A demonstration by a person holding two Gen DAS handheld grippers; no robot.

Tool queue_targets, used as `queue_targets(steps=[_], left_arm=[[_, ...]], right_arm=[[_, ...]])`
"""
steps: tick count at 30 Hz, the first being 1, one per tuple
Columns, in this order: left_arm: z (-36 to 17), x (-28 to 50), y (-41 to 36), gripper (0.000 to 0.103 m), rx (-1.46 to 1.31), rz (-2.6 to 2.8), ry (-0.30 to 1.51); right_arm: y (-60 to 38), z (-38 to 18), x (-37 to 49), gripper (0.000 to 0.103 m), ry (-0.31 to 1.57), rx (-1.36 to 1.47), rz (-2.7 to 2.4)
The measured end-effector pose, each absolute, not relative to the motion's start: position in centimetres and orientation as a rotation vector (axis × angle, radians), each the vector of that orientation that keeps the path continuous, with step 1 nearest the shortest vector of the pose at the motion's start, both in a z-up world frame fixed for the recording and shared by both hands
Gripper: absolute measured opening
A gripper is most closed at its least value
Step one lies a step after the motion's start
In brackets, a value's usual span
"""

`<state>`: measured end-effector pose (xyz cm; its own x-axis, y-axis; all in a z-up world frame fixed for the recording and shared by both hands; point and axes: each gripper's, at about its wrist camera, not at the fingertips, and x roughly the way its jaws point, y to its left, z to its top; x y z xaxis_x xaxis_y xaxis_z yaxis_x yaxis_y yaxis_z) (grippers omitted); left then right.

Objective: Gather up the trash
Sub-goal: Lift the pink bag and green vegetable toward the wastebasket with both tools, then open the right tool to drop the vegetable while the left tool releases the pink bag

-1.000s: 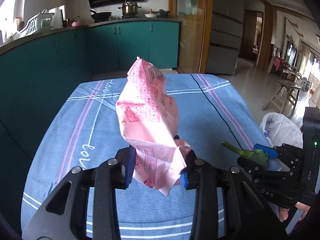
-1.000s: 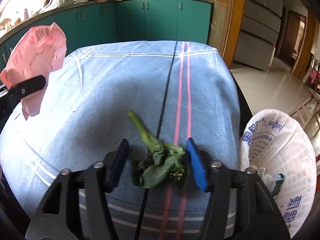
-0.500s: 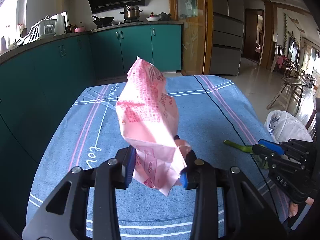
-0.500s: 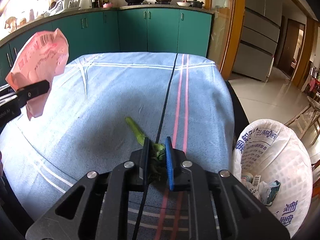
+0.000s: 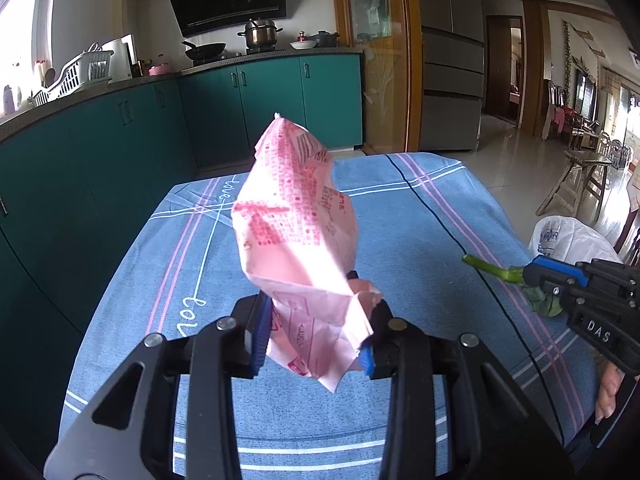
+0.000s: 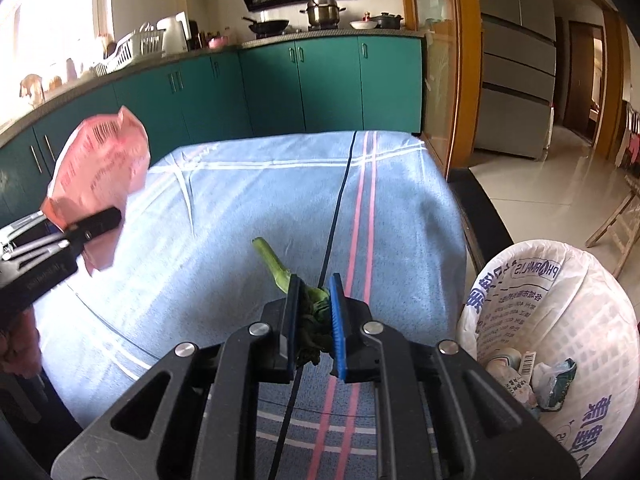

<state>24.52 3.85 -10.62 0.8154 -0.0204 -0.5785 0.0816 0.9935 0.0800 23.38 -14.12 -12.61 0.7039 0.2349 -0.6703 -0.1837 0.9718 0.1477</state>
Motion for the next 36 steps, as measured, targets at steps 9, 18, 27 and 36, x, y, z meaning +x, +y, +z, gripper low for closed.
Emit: queue_targets(steps=[9,18,27,36], left_arm=[[-11.3,24.5,2.7,0.036,0.151,-0.063,0.62],[-11.3,24.5,2.8,0.036,0.154,-0.067,0.626],[-11.3,24.1,2.0,0.036,0.167,-0.073,0.618],[-9.8,24.4,-1.5,0.036,0.142,-0.153,0.602]], right_arm=[[-15.0,-12.3,22.9,0.015,0.754,0.088,0.222],[-14.9,-12.4,23.3,0.015,0.758,0.089,0.216],[-17.4,-11.6,22.7,0.015,0.716,0.139,0.161],[-24.5,-9.9,20.6,0.015,0.625,0.226,0.009]])
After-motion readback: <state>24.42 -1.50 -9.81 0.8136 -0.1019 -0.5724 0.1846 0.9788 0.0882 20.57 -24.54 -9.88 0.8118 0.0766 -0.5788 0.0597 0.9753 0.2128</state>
